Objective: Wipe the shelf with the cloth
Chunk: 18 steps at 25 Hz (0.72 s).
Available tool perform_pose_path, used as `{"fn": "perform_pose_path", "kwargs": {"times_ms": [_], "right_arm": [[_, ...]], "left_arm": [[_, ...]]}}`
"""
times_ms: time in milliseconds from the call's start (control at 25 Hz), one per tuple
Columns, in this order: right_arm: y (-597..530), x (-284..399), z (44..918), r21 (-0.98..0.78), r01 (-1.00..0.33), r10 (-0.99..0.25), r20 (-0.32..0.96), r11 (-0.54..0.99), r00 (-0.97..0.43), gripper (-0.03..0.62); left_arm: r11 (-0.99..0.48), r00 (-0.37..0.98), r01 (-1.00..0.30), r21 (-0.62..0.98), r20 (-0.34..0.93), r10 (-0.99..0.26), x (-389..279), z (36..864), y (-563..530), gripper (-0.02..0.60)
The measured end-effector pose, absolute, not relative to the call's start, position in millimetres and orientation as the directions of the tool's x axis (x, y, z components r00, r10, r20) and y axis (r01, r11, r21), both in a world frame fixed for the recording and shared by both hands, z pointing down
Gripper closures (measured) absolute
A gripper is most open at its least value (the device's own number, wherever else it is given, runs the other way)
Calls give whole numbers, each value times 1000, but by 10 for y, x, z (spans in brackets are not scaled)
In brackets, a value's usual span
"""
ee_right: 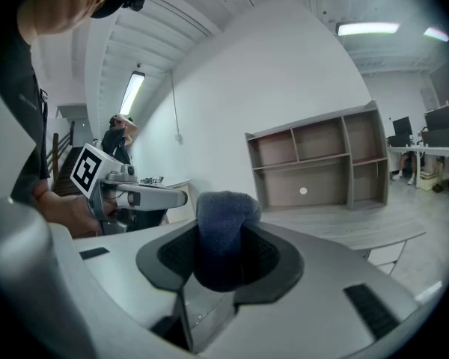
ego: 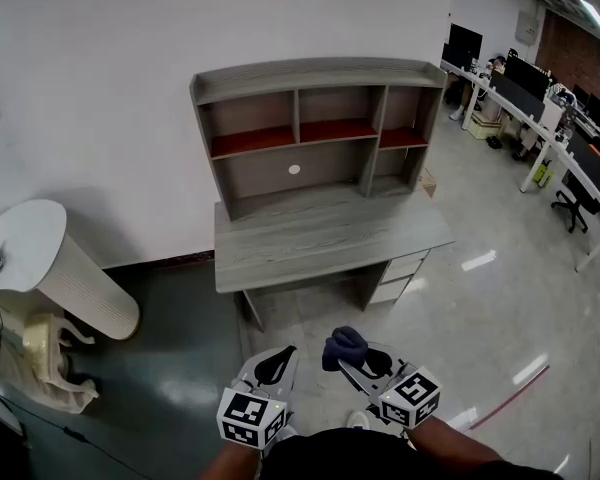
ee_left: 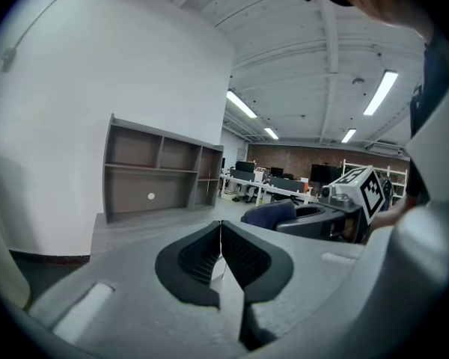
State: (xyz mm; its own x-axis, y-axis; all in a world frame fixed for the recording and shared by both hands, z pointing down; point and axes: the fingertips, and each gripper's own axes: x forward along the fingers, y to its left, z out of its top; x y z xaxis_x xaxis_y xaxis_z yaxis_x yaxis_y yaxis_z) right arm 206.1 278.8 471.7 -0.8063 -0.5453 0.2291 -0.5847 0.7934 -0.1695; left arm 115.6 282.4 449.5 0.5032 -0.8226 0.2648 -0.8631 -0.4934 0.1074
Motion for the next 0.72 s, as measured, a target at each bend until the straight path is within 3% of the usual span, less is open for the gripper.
{"fn": "perform_pose_path", "kwargs": {"times_ms": [720], "right_arm": [[2838,1407,4819,-178,-636,-587,262,751,-766,453]], "left_arm": [[-523,532,-845,114,283,-798,484,4591,2871,571]]}}
